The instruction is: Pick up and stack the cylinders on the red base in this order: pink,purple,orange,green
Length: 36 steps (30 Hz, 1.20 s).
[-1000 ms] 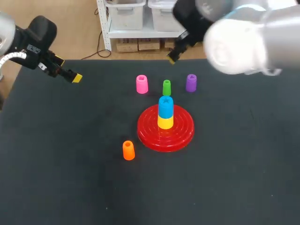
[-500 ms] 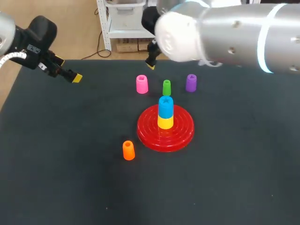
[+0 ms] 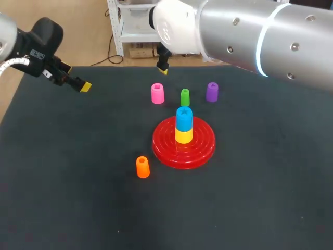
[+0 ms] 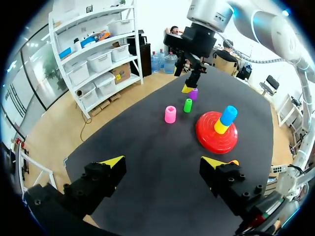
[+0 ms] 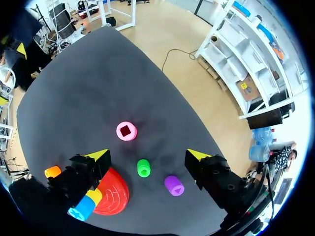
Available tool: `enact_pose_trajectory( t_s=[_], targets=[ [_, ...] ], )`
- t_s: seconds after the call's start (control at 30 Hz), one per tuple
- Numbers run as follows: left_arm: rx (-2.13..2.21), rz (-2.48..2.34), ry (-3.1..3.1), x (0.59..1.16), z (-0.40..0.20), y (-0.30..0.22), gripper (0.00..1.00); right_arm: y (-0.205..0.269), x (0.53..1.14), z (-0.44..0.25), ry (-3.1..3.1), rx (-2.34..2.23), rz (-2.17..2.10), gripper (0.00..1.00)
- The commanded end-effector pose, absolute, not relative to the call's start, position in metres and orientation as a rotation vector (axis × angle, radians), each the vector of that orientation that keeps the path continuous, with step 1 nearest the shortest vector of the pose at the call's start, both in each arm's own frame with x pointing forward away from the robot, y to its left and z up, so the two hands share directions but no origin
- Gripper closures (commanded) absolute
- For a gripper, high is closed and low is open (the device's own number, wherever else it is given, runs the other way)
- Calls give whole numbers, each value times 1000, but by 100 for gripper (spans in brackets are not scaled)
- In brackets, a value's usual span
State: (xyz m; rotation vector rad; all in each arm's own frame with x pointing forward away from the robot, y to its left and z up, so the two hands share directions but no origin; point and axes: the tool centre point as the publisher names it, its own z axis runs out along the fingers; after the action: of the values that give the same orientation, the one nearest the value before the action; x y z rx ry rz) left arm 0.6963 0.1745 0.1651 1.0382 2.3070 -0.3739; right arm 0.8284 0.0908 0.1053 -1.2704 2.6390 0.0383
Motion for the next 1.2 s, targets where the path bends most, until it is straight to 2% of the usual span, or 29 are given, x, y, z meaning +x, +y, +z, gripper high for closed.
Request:
enact_pose_trajectory(
  t_s=[0.03,0.4,1.1,1.2],
  targets=[
    [1038,-372,2309,696,165,174,0,95,824,99,2648,-1286,54,0],
    [1038,-372,2309,696,165,174,0,136,835,71,2696,-1464,39,0],
    [1038,-372,2309,696,165,174,0,140,829,37,2806,-1546,-21,0],
    [1038,-372,2309,696,165,174,0,140,830,35,2815,-1546,-27,3]
  ],
)
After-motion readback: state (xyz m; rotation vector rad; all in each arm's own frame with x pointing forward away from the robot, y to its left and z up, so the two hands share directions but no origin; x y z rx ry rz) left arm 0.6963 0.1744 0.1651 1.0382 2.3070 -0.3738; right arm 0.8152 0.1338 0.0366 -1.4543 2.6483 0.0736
